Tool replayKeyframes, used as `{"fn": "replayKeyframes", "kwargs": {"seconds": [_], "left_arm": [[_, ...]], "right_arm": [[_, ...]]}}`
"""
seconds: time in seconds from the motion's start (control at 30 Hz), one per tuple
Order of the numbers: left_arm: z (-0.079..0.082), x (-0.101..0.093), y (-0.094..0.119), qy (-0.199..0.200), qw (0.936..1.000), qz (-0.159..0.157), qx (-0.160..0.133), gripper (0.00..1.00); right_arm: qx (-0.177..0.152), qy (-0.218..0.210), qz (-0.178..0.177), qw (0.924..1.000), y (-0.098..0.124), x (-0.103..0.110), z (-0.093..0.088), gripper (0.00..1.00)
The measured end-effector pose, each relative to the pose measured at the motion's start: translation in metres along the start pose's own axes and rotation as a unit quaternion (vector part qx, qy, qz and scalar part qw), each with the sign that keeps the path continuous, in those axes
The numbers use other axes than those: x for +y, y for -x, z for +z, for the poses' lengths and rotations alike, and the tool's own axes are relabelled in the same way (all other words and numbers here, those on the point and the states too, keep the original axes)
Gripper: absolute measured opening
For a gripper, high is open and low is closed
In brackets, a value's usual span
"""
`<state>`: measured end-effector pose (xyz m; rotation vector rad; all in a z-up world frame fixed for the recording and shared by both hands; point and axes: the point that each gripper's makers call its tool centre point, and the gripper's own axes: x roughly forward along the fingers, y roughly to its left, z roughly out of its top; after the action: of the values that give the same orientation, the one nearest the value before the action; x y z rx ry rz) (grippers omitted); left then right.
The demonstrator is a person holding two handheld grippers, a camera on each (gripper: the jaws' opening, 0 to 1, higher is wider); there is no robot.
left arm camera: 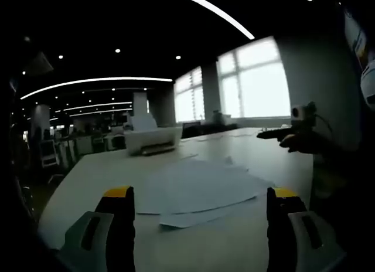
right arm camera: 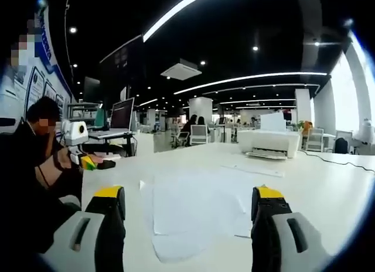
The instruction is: Organize the stack of printing papers by aligning and flattening the scattered papers on the table
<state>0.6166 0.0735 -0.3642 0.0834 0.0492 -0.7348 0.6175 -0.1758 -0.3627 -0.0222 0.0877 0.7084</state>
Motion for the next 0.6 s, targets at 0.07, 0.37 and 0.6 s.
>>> {"fn": "replayKeyframes", "kwargs": {"seconds": [0.07,0.37,0.6], "left_arm": [[0.001,-0.001,0.000,0.000,1.0000,-0.001,-0.001,0.96],[0.001,-0.001,-0.001,0.002,1.0000,-0.003,-0.003,0.96],[0.002,-0.002,-0.001,0.008,0.9999,-0.006,-0.006,0.96]], "right_arm": [[0.002,-0.002,0.001,1.0000,-0.003,-0.001,-0.003,0.82],[0.019,-0.008,0.010,0.9997,-0.013,0.002,-0.015,0.82],[0.029,-0.003,0.017,0.9994,-0.019,0.010,-0.021,0.82]]}}
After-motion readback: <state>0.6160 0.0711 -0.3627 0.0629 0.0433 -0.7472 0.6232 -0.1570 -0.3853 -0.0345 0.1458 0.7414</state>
